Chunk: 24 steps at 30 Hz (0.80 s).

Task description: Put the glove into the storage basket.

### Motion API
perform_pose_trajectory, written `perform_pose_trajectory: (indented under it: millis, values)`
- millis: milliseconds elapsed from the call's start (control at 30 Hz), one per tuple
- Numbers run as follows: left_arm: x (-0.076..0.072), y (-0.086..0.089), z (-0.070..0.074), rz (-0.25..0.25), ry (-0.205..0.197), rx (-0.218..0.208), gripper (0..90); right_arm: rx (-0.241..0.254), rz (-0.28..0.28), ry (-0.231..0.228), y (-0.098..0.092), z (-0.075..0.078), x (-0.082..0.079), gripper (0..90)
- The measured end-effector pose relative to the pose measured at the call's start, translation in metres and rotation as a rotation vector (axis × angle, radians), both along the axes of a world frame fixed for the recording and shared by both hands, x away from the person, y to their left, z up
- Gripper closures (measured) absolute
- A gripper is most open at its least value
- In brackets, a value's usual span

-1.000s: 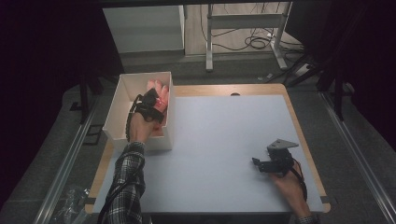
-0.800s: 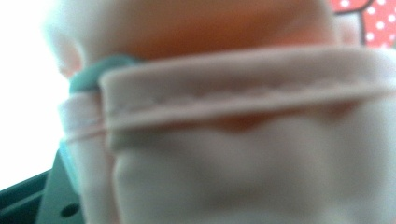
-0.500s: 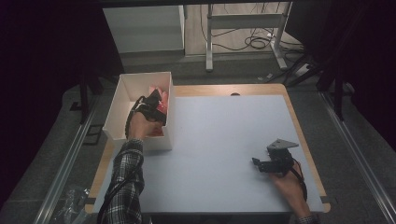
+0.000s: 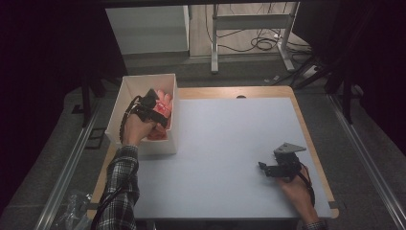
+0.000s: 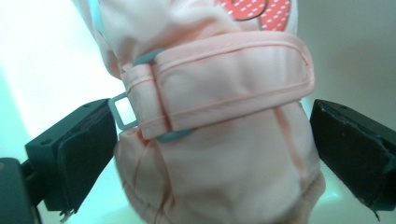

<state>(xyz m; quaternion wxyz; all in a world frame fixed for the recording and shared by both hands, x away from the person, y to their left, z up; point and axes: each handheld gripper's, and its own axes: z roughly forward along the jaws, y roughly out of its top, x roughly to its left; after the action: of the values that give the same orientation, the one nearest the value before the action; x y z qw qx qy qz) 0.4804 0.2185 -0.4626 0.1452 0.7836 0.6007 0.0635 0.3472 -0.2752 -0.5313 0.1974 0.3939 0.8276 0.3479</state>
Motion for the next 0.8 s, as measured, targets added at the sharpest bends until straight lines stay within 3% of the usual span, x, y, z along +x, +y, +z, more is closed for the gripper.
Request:
perform_pose_trajectory:
  millis: [467, 800]
  values:
    - [-0.014, 0.011, 0.008, -0.009, -0.097, -0.004, 2.2, -0.001, 0.0, -0.001, 0.0, 0.0, 0.0, 19.6]
    - [-0.022, 0.019, 0.015, 0.003, -0.137, 0.006, 2.2, -0.001, 0.0, -0.001, 0.0, 0.0, 0.0, 19.6]
